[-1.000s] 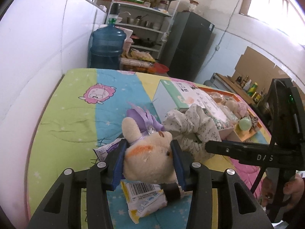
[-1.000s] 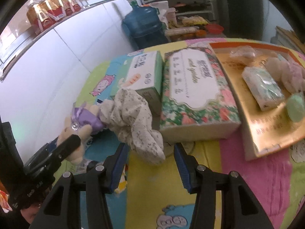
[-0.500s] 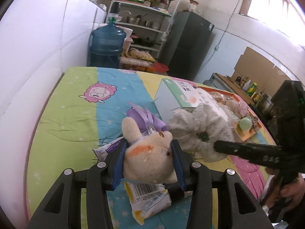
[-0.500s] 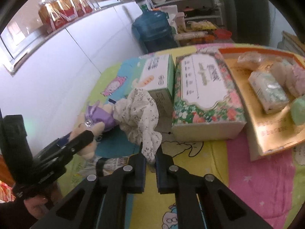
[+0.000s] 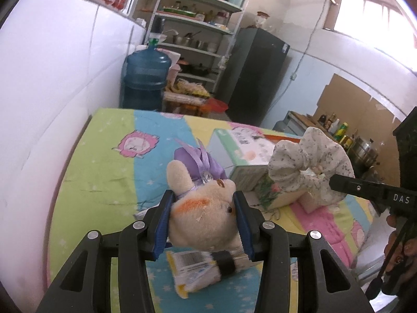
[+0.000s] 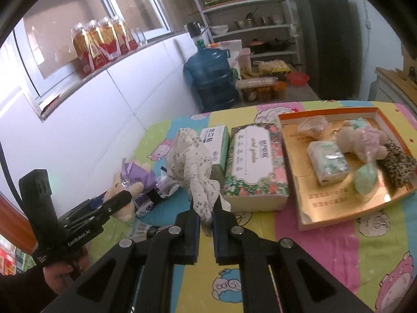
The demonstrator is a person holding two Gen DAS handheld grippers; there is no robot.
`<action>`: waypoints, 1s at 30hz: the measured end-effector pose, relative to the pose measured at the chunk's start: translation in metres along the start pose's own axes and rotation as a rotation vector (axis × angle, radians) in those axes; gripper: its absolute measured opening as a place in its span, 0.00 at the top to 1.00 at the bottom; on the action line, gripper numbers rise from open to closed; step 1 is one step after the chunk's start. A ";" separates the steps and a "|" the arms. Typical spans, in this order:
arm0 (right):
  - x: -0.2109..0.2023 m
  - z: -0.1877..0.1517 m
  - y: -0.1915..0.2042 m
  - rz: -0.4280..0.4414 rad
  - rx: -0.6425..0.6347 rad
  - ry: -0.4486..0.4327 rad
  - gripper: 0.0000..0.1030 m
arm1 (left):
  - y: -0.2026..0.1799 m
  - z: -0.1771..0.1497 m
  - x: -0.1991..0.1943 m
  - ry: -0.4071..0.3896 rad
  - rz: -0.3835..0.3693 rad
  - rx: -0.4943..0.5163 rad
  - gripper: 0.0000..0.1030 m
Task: Organize soft objects
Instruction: 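Grasp the purple-bowed plush bunny with the left tool while the right tool grasps the floral scrunchie, then carry the bunny and scrunchie over the gold box with both tools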
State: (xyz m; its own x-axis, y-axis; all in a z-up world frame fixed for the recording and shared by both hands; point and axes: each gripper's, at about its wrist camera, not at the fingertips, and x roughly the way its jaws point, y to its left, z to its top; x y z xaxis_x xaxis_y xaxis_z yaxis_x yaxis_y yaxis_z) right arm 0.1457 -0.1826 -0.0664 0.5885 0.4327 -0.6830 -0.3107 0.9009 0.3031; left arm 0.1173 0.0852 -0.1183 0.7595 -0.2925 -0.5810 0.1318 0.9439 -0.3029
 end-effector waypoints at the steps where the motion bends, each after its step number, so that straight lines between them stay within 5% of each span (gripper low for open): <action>1: -0.004 0.000 -0.002 -0.004 0.003 -0.008 0.92 | -0.004 0.001 -0.001 -0.002 -0.008 0.005 0.55; 30: -0.114 -0.004 -0.115 -0.178 0.168 -0.184 0.92 | -0.184 0.036 0.040 0.014 -0.282 0.195 0.55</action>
State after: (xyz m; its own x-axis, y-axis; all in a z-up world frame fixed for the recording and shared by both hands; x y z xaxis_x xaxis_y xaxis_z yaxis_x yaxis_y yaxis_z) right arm 0.1111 -0.3354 -0.0260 0.7526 0.2522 -0.6082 -0.0714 0.9495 0.3055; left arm 0.1468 -0.0945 -0.0585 0.6668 -0.5472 -0.5060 0.4560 0.8366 -0.3037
